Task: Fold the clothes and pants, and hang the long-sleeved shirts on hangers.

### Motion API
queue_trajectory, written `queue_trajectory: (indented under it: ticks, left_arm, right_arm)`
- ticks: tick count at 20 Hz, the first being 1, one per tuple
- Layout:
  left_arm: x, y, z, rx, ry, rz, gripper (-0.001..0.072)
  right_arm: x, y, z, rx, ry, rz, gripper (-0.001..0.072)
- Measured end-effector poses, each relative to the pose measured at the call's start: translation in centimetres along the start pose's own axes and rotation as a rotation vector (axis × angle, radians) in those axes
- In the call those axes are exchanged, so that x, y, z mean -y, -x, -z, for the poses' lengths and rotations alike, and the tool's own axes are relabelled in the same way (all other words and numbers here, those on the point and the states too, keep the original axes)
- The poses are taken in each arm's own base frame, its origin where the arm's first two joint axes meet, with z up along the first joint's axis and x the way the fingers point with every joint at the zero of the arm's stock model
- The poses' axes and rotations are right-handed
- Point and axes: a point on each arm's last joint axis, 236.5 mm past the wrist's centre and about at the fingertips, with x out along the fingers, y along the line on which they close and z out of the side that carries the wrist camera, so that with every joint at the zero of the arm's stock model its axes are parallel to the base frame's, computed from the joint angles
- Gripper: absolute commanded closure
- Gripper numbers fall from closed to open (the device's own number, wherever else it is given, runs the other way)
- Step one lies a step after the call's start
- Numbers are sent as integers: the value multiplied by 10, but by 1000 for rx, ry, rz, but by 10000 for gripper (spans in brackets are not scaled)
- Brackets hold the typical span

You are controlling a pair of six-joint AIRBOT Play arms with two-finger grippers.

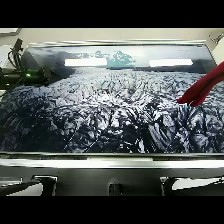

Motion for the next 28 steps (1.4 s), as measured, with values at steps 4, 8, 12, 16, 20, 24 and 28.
queue_trajectory:
  ticks: [4, 8, 12, 16, 20, 24, 28]
  left_arm:
    - [2, -1, 1, -4, -3, 3, 688]
    - [4, -3, 3, -9, 3, 6, 688]
    - [7, -3, 8, -32, 14, 12, 688]
    - [7, -3, 10, -41, 33, 14, 688]
    - [8, -4, 11, -43, 41, 15, 688]
    - [10, -5, 12, -47, 48, 17, 688]
    - [11, -6, 13, -50, 46, 19, 688]
  right_arm:
    - [-7, 6, -21, 37, -46, -113, 673]
    - [31, 32, -45, 71, -81, -98, 672]
    - [151, 54, -35, 11, -176, 166, 673]
    - [264, 95, 6, -78, -308, 432, 673]
    - [330, 138, 58, -125, -408, 627, 672]
    - [362, 160, 107, -147, -479, 735, 672]
    - [381, 176, 140, -172, -493, 827, 672]
